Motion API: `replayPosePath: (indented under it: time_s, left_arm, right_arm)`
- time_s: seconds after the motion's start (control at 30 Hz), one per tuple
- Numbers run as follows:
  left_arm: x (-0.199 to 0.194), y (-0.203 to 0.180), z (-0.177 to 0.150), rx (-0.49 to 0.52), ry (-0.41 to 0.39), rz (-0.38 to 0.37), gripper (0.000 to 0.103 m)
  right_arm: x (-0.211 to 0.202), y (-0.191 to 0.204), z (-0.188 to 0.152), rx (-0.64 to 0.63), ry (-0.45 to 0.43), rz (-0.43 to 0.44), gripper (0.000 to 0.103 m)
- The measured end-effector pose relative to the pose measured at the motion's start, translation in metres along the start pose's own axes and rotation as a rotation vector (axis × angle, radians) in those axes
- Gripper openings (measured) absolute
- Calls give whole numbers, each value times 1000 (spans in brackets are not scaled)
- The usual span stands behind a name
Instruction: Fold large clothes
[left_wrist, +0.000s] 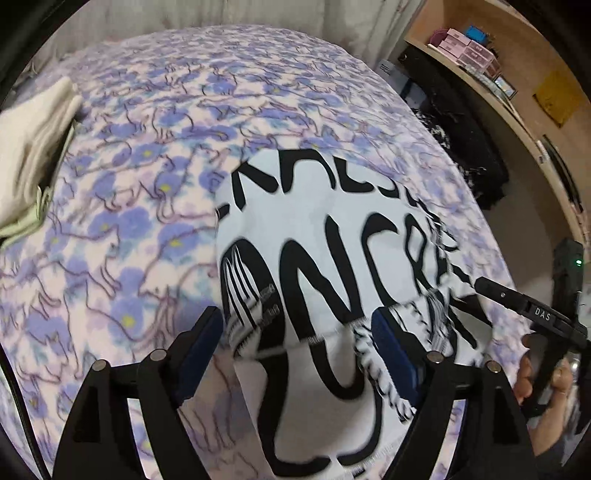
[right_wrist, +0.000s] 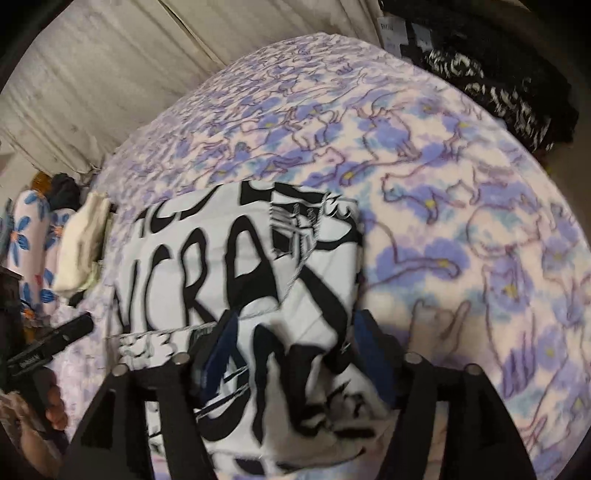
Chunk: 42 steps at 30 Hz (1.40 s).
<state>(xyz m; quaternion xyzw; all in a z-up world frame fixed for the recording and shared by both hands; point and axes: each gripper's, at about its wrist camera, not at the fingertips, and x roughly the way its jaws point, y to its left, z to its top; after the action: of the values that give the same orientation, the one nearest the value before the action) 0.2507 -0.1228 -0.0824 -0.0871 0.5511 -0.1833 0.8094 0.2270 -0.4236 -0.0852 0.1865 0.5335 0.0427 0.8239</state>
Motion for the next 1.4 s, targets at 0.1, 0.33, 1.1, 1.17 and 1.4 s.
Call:
replayPosePath:
  time_s: [0.1,0.33,1.1,1.17,1.4]
  left_arm:
    - [2,2,-8,-33,58,-107,95]
    - [1,0,-25,-27,92,-132,98]
    - [45,10,-42,-30,146,-119,99]
    - [53,13,-42,-39,172,-135,99]
    - [79,18,-40,-75,234,-209,103]
  right_arm:
    - [-5,-5,-2,35,13,28,75]
    - [-10,-11,-8,21,30,42,97]
    - [51,-28,-20,-65,253,76,98]
    - [58,-34,-18,-33,275,98,99]
    - [74,-39,-11,-25,278,155,100]
